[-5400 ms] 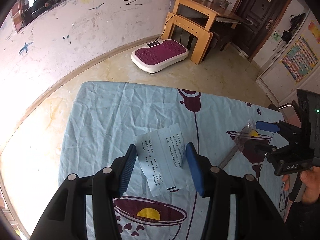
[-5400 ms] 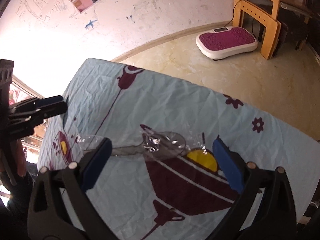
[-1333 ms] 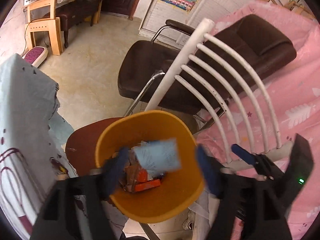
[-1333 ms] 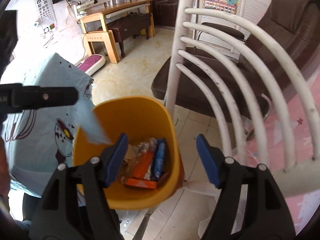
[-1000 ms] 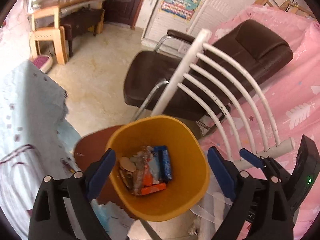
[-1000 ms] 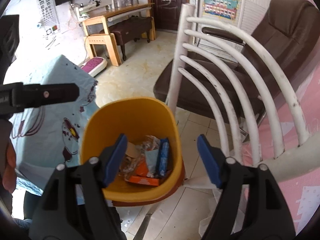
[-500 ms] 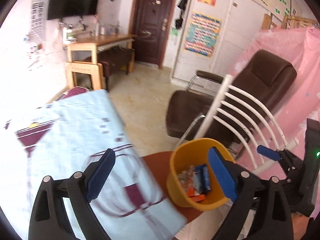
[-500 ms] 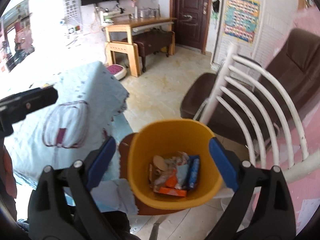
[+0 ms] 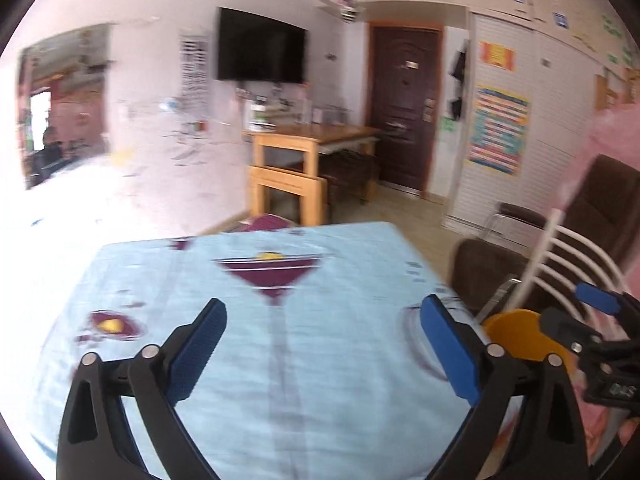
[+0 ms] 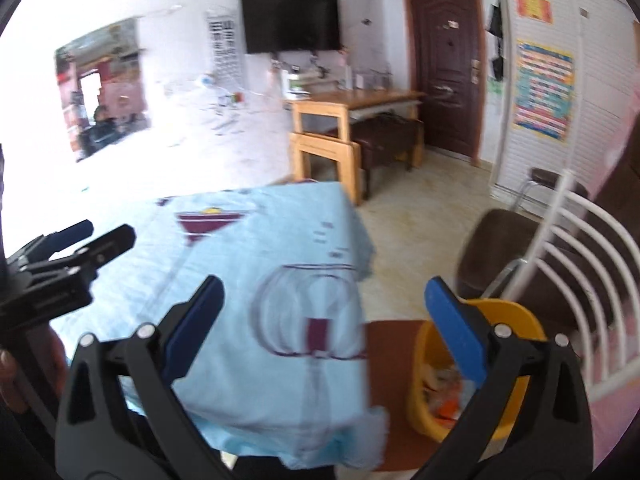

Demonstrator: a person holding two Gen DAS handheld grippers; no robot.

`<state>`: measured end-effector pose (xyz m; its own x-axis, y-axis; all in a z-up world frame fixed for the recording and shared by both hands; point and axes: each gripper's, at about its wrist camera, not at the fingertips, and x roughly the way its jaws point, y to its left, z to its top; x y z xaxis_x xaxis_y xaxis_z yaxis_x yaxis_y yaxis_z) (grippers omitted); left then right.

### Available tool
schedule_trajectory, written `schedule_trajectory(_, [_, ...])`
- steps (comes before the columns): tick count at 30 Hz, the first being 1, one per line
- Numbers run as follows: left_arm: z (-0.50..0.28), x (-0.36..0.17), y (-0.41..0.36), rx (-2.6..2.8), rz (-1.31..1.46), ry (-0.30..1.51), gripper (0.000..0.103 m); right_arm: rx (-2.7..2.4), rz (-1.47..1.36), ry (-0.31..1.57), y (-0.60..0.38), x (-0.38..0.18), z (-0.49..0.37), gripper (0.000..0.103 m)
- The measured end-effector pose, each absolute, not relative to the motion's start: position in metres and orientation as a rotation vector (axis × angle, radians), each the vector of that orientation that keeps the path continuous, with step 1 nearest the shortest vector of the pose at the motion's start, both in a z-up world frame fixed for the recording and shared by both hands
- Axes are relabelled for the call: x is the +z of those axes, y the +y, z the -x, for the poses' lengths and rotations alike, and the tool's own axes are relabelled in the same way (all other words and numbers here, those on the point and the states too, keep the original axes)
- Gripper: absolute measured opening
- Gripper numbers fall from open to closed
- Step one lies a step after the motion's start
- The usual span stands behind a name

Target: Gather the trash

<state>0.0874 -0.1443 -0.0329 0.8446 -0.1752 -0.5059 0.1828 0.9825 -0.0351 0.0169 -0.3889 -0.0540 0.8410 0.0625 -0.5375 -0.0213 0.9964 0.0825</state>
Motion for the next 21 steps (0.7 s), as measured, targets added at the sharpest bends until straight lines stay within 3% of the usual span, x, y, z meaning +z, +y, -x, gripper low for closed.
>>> schedule_trajectory(11, [-0.073,-0.033,-0.055,-0.045,0.027,0.497,0.096,0.17,-0.072,0.535,-0.311,-0.053,-0.021,0.097])
schedule_trajectory(21, [-0.046,-0.035,-0.02,-0.005,0.053,0.486,0.096,0.208,-0.051,0.53,-0.28,-0.056,-0.016,0.097])
